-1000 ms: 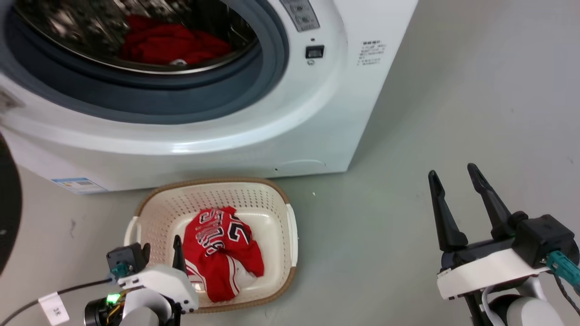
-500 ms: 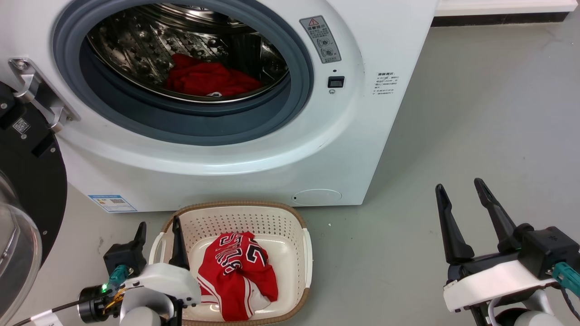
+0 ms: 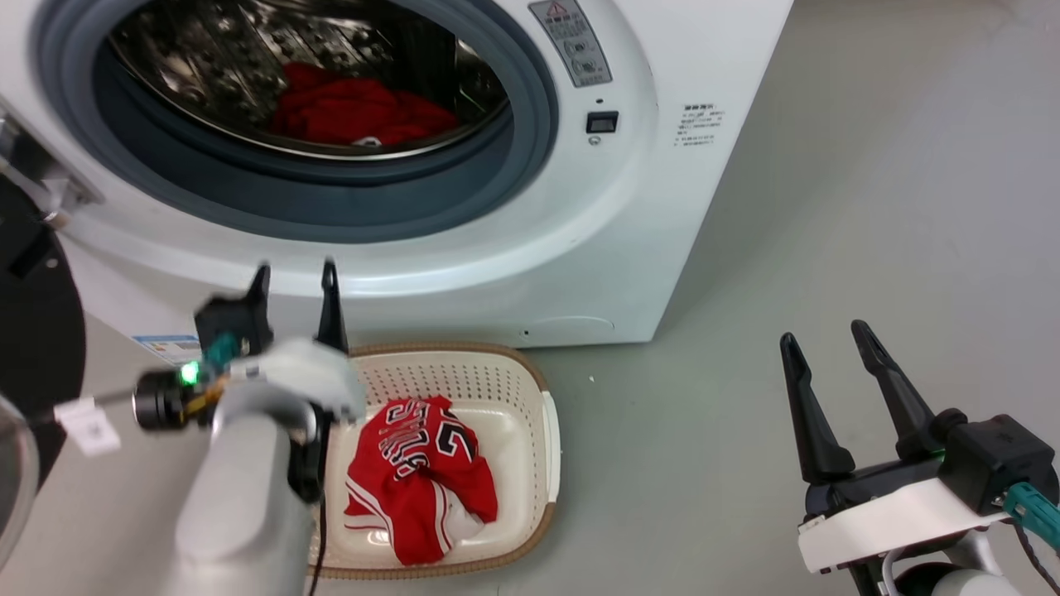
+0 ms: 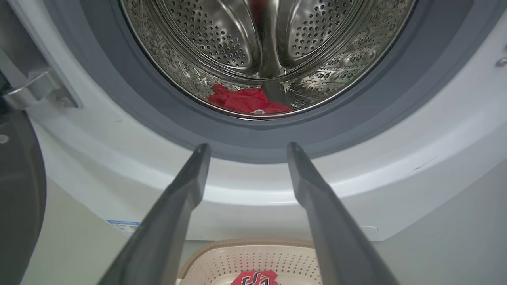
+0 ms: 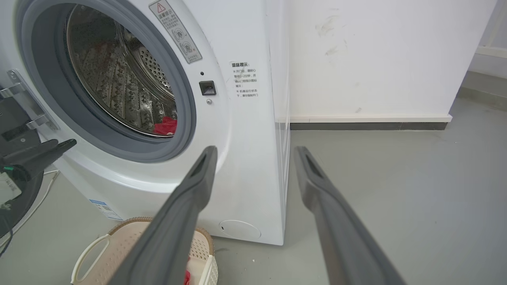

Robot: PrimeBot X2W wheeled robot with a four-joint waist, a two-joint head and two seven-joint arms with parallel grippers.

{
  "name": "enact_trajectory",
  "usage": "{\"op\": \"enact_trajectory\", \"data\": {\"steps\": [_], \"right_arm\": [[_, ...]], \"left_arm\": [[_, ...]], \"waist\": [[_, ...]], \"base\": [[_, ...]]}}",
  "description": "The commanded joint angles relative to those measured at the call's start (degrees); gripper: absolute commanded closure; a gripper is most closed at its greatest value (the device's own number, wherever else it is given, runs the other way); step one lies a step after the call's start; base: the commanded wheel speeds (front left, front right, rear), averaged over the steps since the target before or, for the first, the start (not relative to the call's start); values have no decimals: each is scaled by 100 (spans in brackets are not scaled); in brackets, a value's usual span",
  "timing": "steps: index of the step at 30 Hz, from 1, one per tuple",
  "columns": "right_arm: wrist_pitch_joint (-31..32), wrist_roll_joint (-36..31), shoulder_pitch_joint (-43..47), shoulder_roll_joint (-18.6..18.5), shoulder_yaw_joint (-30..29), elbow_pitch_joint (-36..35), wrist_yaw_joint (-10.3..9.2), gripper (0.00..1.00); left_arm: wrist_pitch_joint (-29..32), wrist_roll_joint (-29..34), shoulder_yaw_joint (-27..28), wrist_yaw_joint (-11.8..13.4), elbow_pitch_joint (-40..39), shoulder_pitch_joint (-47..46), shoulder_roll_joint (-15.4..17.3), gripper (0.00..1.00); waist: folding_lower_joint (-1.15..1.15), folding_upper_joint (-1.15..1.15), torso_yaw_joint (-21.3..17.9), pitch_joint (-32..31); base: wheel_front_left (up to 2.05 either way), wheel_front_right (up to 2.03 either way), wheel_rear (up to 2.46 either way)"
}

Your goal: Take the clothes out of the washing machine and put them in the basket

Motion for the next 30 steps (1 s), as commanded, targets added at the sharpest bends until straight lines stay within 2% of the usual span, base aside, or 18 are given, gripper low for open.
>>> {"op": "enact_trajectory", "data": {"steps": [1,6,20,30], "right_arm": [[-32,12,-57,11,39,-37,-4,0],[-93,62,-164,11,74,-91,-4,0],[-160,43,-349,12,396,-311,-4,0],[-205,64,-473,12,718,-439,-4,0]], "left_arm": [[68,39,-42,-16,113,-264,58,0],[347,58,-96,-98,582,-1146,239,0],[904,72,-287,-281,1804,-3439,527,0],[1433,111,-415,-296,2405,-4622,777,0]], "waist": [[0,0,-93,159],[0,0,-233,513],[0,0,-308,1558],[0,0,-544,2146]], "base": [[0,0,0],[0,0,0],[0,0,0],[0,0,0]]}}
